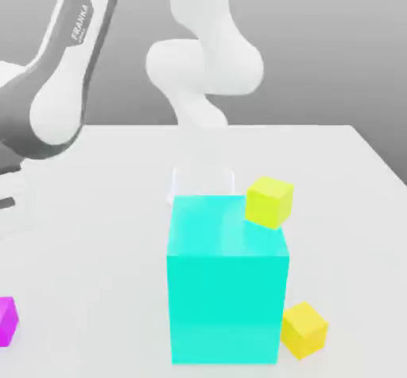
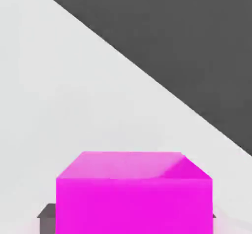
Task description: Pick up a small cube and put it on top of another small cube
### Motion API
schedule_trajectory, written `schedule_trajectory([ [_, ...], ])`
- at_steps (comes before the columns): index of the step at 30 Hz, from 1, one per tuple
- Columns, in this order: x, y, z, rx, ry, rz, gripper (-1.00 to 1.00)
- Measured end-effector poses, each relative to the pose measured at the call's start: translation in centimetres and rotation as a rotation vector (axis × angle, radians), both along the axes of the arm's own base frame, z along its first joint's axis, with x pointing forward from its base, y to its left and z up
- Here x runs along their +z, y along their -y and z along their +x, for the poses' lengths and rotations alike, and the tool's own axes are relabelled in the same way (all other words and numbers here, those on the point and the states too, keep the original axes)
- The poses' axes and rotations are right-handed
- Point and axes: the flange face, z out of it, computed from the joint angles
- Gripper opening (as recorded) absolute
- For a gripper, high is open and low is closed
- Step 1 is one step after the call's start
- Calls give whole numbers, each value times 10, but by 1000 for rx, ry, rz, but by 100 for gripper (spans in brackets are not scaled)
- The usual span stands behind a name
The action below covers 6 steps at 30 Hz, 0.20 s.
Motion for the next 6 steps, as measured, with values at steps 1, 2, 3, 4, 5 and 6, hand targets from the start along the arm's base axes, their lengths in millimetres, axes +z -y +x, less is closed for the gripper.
schedule_trajectory([
  [1, -15, 1, -2, -4, -4, 2, -100],
  [2, -30, 2, -4, -7, -6, 3, -100],
  [3, -39, 2, -5, -9, -7, 3, 100],
  [4, -39, 2, -5, -9, -7, 3, 100],
  [5, -39, 2, -5, -9, -7, 3, 100],
  [6, -39, 2, -5, -9, -7, 3, 100],
])
